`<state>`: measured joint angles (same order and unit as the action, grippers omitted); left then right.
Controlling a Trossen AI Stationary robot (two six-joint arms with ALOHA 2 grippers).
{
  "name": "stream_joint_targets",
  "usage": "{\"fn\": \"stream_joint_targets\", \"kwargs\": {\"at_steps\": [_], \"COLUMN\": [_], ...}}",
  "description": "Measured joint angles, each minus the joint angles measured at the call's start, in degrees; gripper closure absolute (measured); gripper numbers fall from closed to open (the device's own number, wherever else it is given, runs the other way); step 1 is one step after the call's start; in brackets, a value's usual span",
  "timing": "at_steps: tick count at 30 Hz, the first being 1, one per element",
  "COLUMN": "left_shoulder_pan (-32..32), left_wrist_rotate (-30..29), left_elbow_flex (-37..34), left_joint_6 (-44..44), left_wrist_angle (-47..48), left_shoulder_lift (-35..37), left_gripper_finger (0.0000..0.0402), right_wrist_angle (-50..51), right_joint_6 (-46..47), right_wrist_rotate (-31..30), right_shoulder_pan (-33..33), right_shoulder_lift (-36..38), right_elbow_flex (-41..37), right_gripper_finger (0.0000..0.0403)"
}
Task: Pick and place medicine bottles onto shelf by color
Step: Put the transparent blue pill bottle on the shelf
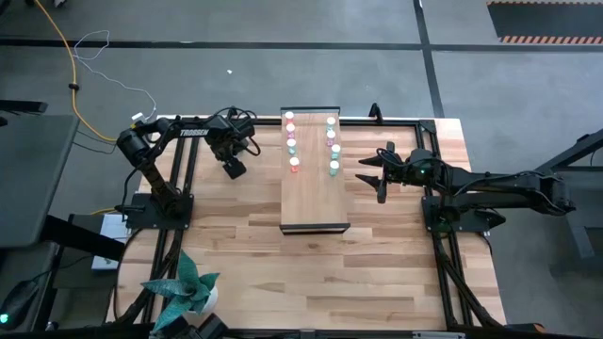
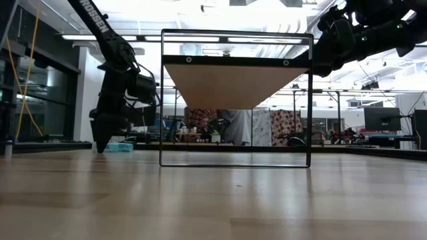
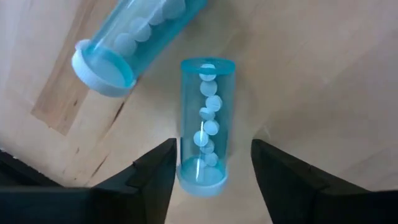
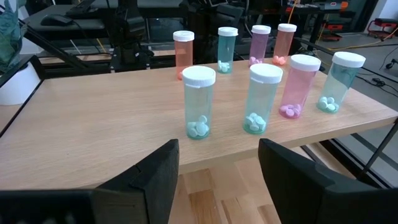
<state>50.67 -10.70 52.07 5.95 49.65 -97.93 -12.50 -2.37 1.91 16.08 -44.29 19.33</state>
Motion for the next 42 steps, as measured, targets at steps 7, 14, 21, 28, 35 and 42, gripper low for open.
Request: {"fn": "stream_joint_targets", "kwargs": {"at_steps": [7,14,21,28,35,42], "left_shoulder_pan": [-0.1,-0.22,-0.54,-2.03,-5.62,-11.31], "left_wrist_rotate": [1.56,2.42,3.69,6.89,9.02,13.47], "left_elbow_flex": [-0.07,-0.13,-0.24,-0.2,-0.17,-0.15], "left_joint_6": [-2.58,-3.89,-5.19,-6.23,-8.89,-13.91], "left_wrist_angle": [1.27,2.2,2.86,5.23,9.54,15.1], "left_shoulder_lift": [-0.09,-0.09,1.98,6.73,13.35,23.16], "left_gripper_finger": [0.0247,0.0286,0.0304,0.0304,0.0304,0.0305], "right_wrist_angle": [0.01,0.01,0.01,0.01,-0.02,-1.61], "right_joint_6": [0.0,0.0,0.01,0.0,0.0,0.02], "right_wrist_rotate": [0.0,0.0,0.0,0.0,0.0,0.0], "right_shoulder_pan": [0.02,0.0,0.02,0.02,0.01,0.01], "right_shoulder_lift": [0.0,0.0,0.0,0.0,0.0,0.0], "right_elbow_flex": [0.0,0.0,0.0,0.0,0.0,-0.02], "right_gripper_finger": [0.019,0.019,0.019,0.019,0.019,0.019]}}
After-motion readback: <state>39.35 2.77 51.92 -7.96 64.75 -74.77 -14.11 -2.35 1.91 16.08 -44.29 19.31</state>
